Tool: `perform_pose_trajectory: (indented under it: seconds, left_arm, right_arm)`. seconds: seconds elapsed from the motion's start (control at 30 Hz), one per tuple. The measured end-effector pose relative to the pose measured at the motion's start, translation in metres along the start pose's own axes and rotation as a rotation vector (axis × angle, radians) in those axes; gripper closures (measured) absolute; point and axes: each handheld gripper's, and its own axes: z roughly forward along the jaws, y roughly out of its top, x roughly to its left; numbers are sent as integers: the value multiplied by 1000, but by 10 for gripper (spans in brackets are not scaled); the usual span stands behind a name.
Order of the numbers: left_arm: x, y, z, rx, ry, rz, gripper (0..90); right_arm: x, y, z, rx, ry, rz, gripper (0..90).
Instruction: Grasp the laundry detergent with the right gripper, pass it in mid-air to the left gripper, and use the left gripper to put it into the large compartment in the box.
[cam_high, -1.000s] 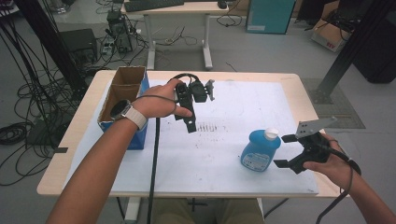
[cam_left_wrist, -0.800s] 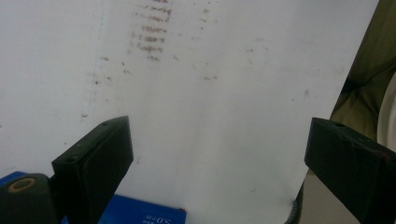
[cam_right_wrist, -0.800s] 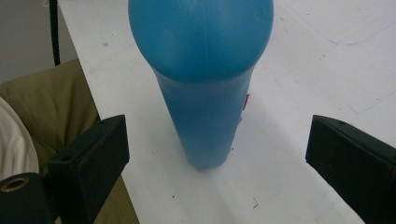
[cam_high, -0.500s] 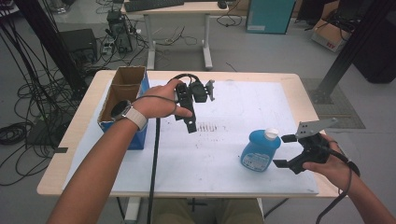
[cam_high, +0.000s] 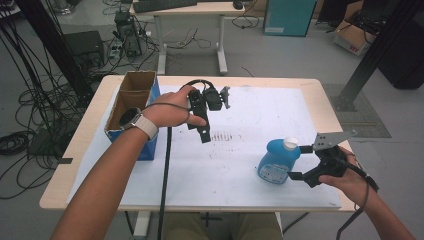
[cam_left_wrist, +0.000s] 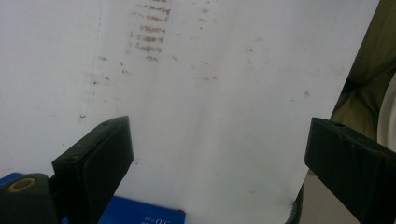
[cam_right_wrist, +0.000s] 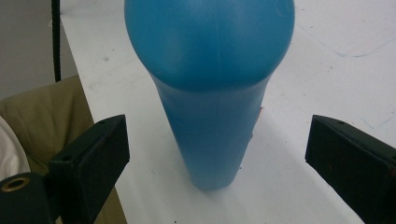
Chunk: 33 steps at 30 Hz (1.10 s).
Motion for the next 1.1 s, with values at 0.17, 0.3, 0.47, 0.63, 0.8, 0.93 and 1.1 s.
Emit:
perform_pose_trajectory:
  seconds: [0.17, 0.3, 0.47, 0.63, 0.8, 0.93, 1.1]
  left_arm:
    - [0, -1, 2, -7, -2, -13, 83]
    - [0, -1, 2, -5, -6, -11, 83]
    - [0, -1, 2, -4, -4, -10, 83]
    - [0, -2, 2, -4, -4, -11, 83]
    - [1, -3, 2, -4, -3, -11, 83]
    - [1, -3, 1, -4, 0, -13, 83]
    - [1, -3, 2, -7, 1, -17, 83]
  right_arm:
    - [1, -2, 4, -23, -7, 6, 64]
    - [2, -5, 8, -38, -9, 10, 64]
    - [3, -7, 13, -60, -15, 19, 64]
    - [4, -8, 17, -76, -14, 18, 67]
    - [4, -10, 20, -88, -18, 18, 83]
    - [4, -12, 24, -94, -20, 24, 84]
    - [4, -13, 26, -113, -25, 27, 91]
